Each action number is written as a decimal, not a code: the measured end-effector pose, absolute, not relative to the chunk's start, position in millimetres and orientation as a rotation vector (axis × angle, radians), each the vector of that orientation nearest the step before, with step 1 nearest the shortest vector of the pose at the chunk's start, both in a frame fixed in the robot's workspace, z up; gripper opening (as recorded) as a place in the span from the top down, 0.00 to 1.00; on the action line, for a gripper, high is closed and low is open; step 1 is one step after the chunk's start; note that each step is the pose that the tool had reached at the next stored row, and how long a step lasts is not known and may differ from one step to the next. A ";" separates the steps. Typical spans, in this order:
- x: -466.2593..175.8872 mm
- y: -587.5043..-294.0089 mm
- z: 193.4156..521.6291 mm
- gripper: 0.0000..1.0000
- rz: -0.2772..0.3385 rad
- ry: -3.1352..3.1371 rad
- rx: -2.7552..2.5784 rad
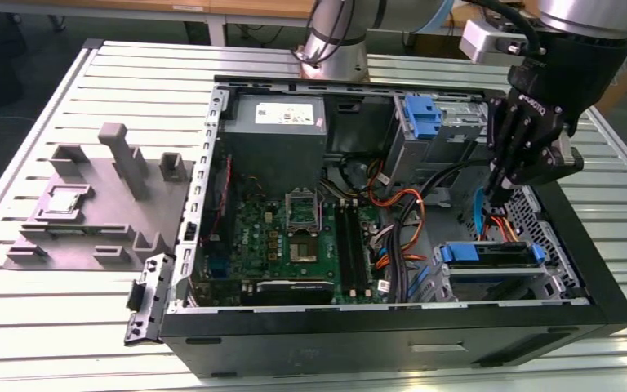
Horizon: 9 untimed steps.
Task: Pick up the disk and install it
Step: 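Insert the second disk wire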
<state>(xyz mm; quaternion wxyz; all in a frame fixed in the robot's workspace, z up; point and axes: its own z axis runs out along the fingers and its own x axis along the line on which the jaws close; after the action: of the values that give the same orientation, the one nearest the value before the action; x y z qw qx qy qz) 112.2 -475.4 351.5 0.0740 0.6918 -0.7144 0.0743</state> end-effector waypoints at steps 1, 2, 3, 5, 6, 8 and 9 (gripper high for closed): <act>111.1 -476.0 351.3 0.84 0.224 -2.144 2.079; 110.0 -476.5 351.3 0.84 0.225 -2.143 2.081; 108.9 -477.0 351.3 0.84 0.226 -2.143 2.083; 106.6 -477.9 351.3 0.84 0.227 -2.144 2.087; 105.4 -478.4 351.2 0.84 0.228 -2.145 2.089; 104.1 -478.8 351.0 0.84 0.231 -2.147 2.093; 103.7 -479.0 351.0 0.84 0.232 -2.147 2.094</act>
<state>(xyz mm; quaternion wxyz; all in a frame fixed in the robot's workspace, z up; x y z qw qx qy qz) 103.7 -479.0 351.0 0.0664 0.6946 -0.7122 0.0769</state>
